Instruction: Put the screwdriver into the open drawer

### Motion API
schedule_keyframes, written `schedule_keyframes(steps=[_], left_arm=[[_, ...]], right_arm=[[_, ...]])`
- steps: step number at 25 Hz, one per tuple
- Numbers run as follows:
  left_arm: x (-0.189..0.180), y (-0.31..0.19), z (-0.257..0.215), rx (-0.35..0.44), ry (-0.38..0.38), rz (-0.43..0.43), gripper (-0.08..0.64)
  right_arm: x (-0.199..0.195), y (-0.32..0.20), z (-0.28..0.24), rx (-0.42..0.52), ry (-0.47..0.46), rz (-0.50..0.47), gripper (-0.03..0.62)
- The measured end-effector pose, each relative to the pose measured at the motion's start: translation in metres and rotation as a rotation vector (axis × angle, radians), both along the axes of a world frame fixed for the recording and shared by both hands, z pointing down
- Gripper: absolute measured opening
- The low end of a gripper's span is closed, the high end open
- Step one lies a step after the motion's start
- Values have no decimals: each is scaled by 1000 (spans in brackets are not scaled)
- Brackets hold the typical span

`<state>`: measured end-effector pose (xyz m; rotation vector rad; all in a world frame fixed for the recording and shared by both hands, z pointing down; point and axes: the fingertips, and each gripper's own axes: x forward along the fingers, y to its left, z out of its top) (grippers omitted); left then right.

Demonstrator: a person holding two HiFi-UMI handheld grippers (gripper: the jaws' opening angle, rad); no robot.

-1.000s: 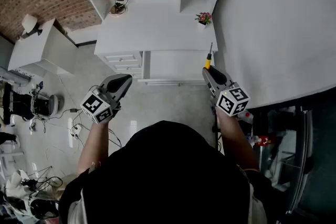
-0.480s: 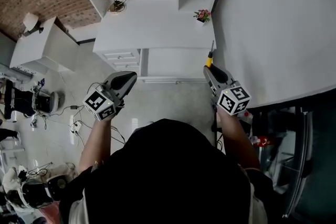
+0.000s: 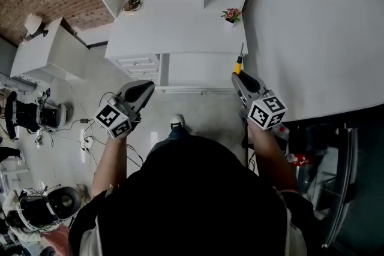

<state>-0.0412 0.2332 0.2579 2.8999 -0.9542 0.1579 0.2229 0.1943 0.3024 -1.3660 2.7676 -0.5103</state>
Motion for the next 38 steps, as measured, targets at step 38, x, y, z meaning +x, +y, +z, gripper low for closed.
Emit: schedule_keyframes(steps=[38], left_arm=[[-97,-188,61,-103,-16,126,15]], right_arm=[[-67,-153,28,-78,-12,162,78]])
